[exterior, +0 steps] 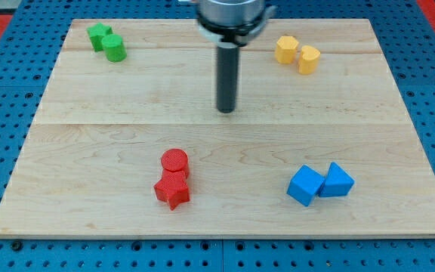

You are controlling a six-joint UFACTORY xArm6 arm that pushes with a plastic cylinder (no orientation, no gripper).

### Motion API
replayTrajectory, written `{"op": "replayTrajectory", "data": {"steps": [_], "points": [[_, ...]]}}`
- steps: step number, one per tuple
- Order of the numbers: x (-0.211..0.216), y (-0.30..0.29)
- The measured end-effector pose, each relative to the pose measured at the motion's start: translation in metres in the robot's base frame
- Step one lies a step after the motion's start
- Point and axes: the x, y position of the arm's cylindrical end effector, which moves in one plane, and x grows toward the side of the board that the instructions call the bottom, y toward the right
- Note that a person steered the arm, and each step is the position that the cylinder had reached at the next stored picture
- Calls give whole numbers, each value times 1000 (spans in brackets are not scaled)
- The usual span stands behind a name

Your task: Slide the hexagon into the heart

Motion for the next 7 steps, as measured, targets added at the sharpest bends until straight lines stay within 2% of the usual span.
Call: {"op": "replayTrajectory", "data": {"steps": [1,3,4,5,6,7], "points": [[0,-34],[0,-36],[-46,18],[-83,45],[-114,38],[-152,60]]}}
